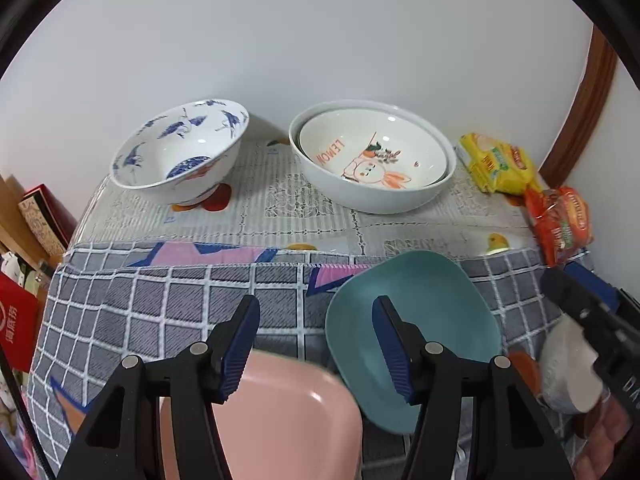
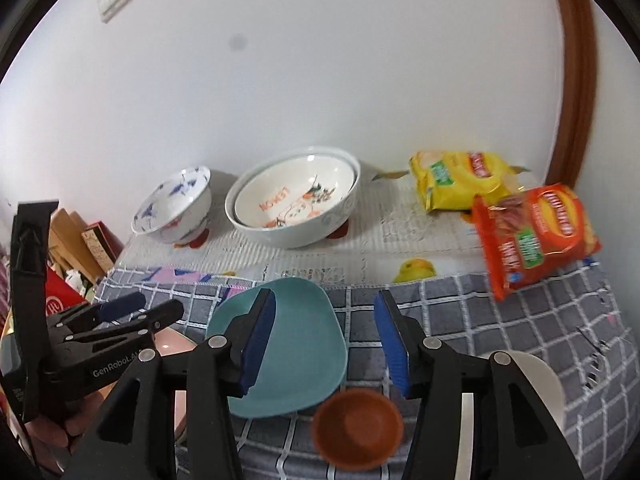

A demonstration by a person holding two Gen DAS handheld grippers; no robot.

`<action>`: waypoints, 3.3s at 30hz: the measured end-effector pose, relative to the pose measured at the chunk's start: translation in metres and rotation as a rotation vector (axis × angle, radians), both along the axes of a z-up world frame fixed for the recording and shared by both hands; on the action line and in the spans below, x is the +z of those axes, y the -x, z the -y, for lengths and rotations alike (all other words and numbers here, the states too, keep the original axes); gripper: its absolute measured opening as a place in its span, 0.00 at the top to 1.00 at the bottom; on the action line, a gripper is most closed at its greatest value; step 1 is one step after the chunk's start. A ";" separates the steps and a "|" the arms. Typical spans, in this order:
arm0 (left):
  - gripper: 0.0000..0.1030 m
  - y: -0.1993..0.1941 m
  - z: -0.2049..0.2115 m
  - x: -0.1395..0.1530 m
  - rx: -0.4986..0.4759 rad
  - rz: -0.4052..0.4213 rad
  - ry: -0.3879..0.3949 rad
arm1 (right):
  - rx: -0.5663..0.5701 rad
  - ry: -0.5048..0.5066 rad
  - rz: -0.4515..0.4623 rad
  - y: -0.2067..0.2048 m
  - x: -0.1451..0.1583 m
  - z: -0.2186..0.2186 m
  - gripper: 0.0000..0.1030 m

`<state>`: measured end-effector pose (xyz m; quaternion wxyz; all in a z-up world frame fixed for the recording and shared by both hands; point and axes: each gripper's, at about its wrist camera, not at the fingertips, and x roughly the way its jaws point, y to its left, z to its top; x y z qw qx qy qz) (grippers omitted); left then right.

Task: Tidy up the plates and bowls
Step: 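Move both grippers to the teal plate rim and close on it, then lift the teal plate off the cloth with both grippers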

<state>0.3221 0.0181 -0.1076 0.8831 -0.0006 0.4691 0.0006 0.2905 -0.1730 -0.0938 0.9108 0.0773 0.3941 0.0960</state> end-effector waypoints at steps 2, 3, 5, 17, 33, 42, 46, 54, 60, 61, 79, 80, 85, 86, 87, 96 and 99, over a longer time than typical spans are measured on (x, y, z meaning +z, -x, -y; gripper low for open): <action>0.45 -0.006 0.003 -0.009 -0.003 -0.013 -0.014 | 0.003 0.013 -0.018 -0.008 -0.014 -0.004 0.51; 0.45 -0.010 0.005 -0.015 -0.002 -0.016 -0.025 | 0.005 0.019 -0.020 -0.010 -0.019 -0.005 0.51; 0.46 -0.013 0.006 -0.024 0.003 -0.024 -0.042 | 0.008 0.036 -0.016 -0.013 -0.028 -0.007 0.51; 0.51 -0.008 0.014 -0.051 -0.023 -0.011 -0.040 | 0.017 0.012 -0.035 -0.011 -0.048 -0.005 0.54; 0.54 -0.013 0.016 -0.037 -0.011 -0.003 -0.115 | 0.046 0.019 0.006 0.001 -0.046 -0.014 0.54; 0.56 -0.015 0.017 -0.043 -0.025 -0.018 -0.097 | 0.067 0.044 -0.001 0.002 -0.051 -0.021 0.54; 0.56 -0.015 0.015 -0.042 -0.014 -0.014 -0.080 | 0.060 0.036 -0.020 0.000 -0.056 -0.018 0.54; 0.59 -0.013 0.022 -0.047 -0.012 -0.036 -0.075 | 0.041 0.042 -0.037 -0.003 -0.061 -0.015 0.60; 0.59 -0.011 0.024 -0.049 -0.010 -0.040 -0.076 | 0.036 0.038 -0.059 -0.006 -0.064 -0.014 0.64; 0.63 -0.011 0.024 -0.050 -0.013 -0.044 -0.074 | 0.039 0.035 -0.058 -0.006 -0.064 -0.014 0.65; 0.75 -0.017 0.019 -0.062 -0.008 -0.102 -0.046 | 0.009 0.057 -0.108 -0.013 -0.079 -0.012 0.83; 0.75 -0.017 0.019 -0.062 -0.008 -0.102 -0.047 | 0.005 0.060 -0.106 -0.013 -0.079 -0.012 0.84; 0.75 -0.017 0.020 -0.064 -0.013 -0.109 -0.049 | 0.002 0.064 -0.105 -0.012 -0.080 -0.013 0.86; 0.75 -0.017 0.020 -0.065 -0.015 -0.113 -0.044 | 0.002 0.064 -0.105 -0.012 -0.080 -0.013 0.86; 0.75 -0.017 0.020 -0.065 -0.015 -0.116 -0.040 | 0.000 0.066 -0.105 -0.012 -0.080 -0.013 0.86; 0.78 -0.018 0.021 -0.068 -0.021 -0.118 -0.043 | 0.002 0.086 -0.107 -0.016 -0.082 -0.014 0.87; 0.89 -0.017 0.020 -0.065 -0.012 -0.092 -0.061 | -0.017 0.101 -0.092 -0.015 -0.082 -0.013 0.93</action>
